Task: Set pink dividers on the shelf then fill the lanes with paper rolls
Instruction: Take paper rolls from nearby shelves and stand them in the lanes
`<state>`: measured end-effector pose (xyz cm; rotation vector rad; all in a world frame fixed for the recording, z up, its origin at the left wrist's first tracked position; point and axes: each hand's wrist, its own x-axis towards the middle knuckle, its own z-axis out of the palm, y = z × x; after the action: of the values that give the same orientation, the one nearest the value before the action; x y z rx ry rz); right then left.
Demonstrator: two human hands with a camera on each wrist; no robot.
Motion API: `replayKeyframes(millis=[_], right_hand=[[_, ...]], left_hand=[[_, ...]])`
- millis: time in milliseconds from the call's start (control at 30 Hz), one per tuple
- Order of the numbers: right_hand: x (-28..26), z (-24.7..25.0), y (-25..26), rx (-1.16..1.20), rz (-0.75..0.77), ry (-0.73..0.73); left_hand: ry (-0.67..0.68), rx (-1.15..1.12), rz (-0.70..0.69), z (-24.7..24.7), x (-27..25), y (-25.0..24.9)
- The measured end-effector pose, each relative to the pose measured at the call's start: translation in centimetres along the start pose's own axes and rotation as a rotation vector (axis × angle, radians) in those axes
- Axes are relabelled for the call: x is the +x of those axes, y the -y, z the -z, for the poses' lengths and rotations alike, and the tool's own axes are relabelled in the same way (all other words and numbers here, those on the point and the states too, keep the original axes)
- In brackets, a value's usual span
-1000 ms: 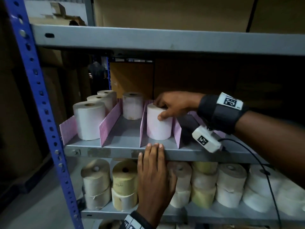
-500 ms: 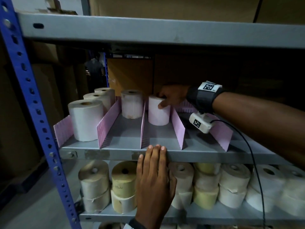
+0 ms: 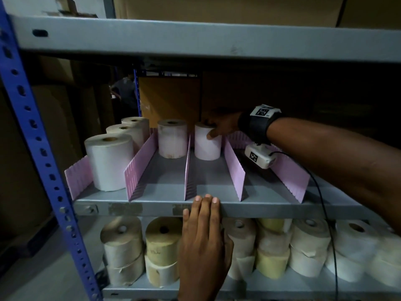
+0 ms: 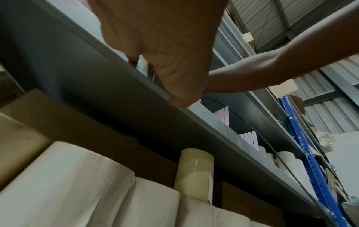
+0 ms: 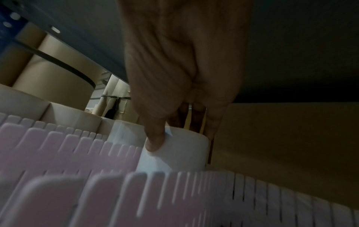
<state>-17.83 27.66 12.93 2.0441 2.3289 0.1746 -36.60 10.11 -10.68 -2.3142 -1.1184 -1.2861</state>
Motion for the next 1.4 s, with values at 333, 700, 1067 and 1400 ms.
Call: replayKeyframes(millis=[333,700,1067,1400], right_hand=[[0.6,-0.2,-0.3,0.025,-0.008,-0.046],[0.9,-0.3,-0.5,0.028,-0.03,-0.056],[-2.7,1.0,0.2,-0.026,-0.068,-0.084],[-15.2,3.7,4.5,0.066,-0.022,-0.214]], left_hand=[[0.004,-0.022,-0.003,0.2,0.2,-0.1],[0.078,-0.053,0.002,1.2,0.6,-0.2],[0.17,-0.134,0.002,1.9,0.7,-0.1],[0.332,-0.124,-0.036,3.8,0.5,0.9]])
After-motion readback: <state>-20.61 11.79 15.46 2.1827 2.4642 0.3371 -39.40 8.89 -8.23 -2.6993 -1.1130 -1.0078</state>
